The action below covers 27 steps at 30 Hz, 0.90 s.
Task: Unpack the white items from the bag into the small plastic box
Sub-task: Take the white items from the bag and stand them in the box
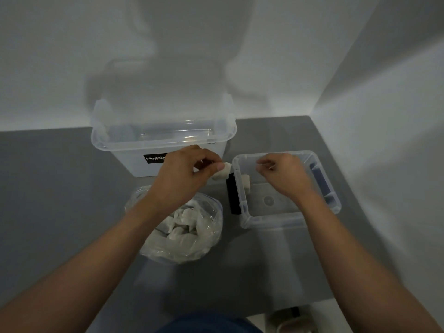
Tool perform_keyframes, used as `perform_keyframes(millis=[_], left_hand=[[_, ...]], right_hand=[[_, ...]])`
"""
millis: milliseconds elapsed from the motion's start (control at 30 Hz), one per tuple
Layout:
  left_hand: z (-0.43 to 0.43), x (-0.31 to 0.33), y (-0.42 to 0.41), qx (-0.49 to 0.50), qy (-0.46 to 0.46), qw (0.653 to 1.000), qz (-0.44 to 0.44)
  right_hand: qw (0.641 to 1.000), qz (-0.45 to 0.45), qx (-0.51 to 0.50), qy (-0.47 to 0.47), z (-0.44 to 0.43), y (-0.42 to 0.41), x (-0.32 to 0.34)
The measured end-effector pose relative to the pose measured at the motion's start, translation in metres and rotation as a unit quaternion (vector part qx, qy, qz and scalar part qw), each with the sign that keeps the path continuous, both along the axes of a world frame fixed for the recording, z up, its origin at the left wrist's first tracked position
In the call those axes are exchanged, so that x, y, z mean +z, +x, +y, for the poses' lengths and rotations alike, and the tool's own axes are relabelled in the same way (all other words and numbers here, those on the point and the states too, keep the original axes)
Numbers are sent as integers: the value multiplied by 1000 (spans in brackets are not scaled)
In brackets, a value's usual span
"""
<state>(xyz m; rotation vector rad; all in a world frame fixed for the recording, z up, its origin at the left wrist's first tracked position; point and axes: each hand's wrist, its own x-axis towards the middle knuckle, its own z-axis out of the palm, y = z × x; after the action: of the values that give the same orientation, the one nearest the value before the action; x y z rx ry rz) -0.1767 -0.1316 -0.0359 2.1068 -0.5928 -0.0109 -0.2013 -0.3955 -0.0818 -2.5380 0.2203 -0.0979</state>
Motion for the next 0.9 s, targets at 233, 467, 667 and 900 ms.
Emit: perform_keyframes(millis=[233, 467, 667, 900], left_hand=[[-30, 5, -5, -63, 10, 998, -20], [-49, 5, -12, -102, 31, 994, -8], [-53, -8, -15, -98, 277, 956, 24], [-62, -22, -19, -108, 392, 913, -22]], right_hand=[[984, -60, 94, 138, 32, -57, 69], [991, -95, 92, 3, 25, -56, 67], [996, -69, 30, -40, 3, -29, 42], [986, 106, 122, -46, -9, -2, -8]])
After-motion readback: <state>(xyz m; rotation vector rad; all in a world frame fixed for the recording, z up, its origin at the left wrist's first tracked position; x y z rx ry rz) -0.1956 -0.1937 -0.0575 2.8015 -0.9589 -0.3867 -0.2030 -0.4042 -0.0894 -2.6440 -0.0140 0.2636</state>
